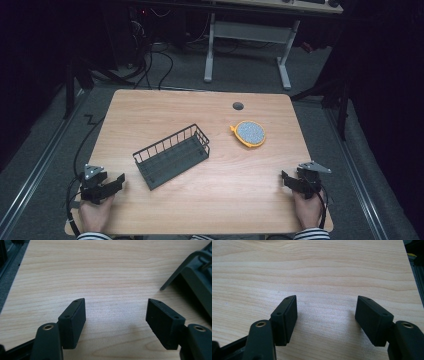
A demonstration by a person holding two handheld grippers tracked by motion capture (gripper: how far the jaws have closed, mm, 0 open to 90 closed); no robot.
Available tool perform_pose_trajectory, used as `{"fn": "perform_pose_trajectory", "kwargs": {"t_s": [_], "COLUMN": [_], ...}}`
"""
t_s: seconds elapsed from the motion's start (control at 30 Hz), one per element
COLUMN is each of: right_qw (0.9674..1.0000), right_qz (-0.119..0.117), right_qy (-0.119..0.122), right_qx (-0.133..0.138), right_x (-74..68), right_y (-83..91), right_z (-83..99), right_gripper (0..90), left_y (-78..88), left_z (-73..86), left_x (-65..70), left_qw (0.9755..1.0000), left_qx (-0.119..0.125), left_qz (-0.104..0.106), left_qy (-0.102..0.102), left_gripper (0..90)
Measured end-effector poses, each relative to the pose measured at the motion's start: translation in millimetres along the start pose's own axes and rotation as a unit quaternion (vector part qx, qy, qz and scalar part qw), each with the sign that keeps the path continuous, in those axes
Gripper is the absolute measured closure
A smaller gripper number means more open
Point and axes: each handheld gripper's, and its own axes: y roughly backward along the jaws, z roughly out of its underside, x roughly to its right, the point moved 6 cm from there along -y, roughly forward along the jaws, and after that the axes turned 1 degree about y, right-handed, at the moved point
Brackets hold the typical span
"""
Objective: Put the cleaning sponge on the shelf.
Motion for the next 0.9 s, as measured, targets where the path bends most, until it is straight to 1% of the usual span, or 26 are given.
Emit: {"fn": "perform_pose_trajectory", "kwargs": {"t_s": [0.07, 0.1, 0.2, 0.33, 0.4, 0.43, 0.5, 0.53, 0.57, 0.63, 0.67, 0.7, 0.77, 0.9], "right_qw": [1.0, 1.0, 1.0, 1.0, 1.0, 1.0, 1.0, 1.0, 1.0, 1.0, 1.0, 1.0, 1.0, 1.0], "right_qz": [0.0, 0.0, 0.0, 0.0, 0.0, 0.0, 0.0, 0.0, 0.0, 0.0, 0.0, 0.0, 0.0, 0.0], "right_qy": [0.0, 0.0, 0.0, 0.0, 0.0, 0.0, 0.0, 0.0, 0.0, 0.0, 0.0, 0.0, 0.0, 0.0], "right_qx": [0.0, 0.0, 0.0, 0.0, 0.0, 0.0, 0.0, 0.0, 0.0, 0.0, 0.0, 0.0, 0.0, 0.0], "right_x": [-0.1, -0.1, -0.2, -0.2, -0.2, -0.2, -0.2, -0.2, -0.2, -0.2, -0.2, -0.2, -0.2, -0.2], "right_y": [0.0, 0.0, 0.0, 0.0, 0.0, 0.0, 0.0, 0.0, 0.0, 0.0, 0.0, 0.0, 0.0, 0.0], "right_z": [0.0, 0.0, 0.0, 0.0, 0.1, 0.1, 0.0, 0.0, 0.0, 0.1, 0.1, 0.1, 0.1, 0.1], "right_gripper": [34.4, 34.4, 34.4, 34.4, 34.3, 34.3, 34.4, 34.4, 34.4, 34.4, 34.4, 34.4, 34.4, 34.4], "left_y": [8.0, 8.0, 17.7, 22.7, 26.3, 26.3, 29.1, 33.0, 33.0, 37.3, 42.1, 42.1, 48.2, 57.3], "left_z": [-0.8, -0.8, -3.0, -6.6, -10.0, -10.0, -13.3, -16.9, -16.9, -21.4, -26.6, -26.6, -33.8, -46.2], "left_x": [1.0, 1.0, 3.2, 4.8, 6.6, 6.6, 9.0, 12.5, 12.5, 16.8, 21.1, 21.1, 26.0, 33.1], "left_qw": [1.0, 1.0, 1.0, 0.9999, 0.9997, 0.9997, 0.9996, 0.9996, 0.9996, 0.9992, 0.9989, 0.9989, 0.9986, 0.9982], "left_qx": [0.001, 0.001, -0.007, -0.012, -0.016, -0.016, -0.013, -0.011, -0.011, -0.004, 0.001, 0.001, 0.008, 0.019], "left_qz": [0.004, 0.004, 0.002, 0.007, 0.015, 0.015, 0.018, 0.024, 0.024, 0.037, 0.045, 0.045, 0.052, 0.056], "left_qy": [0.004, 0.004, 0.003, 0.009, 0.014, 0.014, 0.015, 0.014, 0.014, 0.015, 0.011, 0.011, 0.008, 0.002], "left_gripper": [32.9, 33.1, 33.8, 34.2, 34.7, 34.7, 34.8, 34.9, 34.8, 34.7, 34.5, 34.5, 34.5, 36.0]}}
